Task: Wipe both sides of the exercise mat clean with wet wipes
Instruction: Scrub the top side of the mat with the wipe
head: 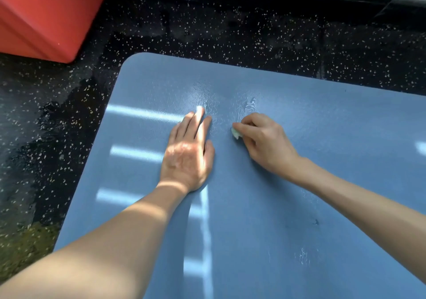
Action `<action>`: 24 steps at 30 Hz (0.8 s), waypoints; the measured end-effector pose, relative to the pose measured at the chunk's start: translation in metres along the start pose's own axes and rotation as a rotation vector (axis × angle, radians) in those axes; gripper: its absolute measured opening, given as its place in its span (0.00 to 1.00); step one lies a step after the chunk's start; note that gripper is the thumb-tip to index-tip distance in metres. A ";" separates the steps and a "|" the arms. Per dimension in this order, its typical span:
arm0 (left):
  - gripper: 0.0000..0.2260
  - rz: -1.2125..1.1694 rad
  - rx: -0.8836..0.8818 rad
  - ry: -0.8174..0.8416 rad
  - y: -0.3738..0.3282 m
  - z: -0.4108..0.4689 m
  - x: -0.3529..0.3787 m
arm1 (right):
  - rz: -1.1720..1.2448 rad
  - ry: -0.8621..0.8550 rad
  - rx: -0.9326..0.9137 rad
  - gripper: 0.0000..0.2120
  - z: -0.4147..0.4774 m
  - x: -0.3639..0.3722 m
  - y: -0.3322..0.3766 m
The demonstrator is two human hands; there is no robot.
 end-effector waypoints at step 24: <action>0.24 -0.022 -0.013 -0.009 0.005 -0.001 0.002 | -0.062 -0.229 0.291 0.10 0.098 -0.018 -0.049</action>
Point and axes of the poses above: each hand's wrist, its own z-axis towards the middle knuckle, its own x-axis out of the palm, y = z × x, the point moved 1 cm from there along z, towards the middle knuckle, and after that the axes turned 15 degrees about x, right-handed, at the moved point
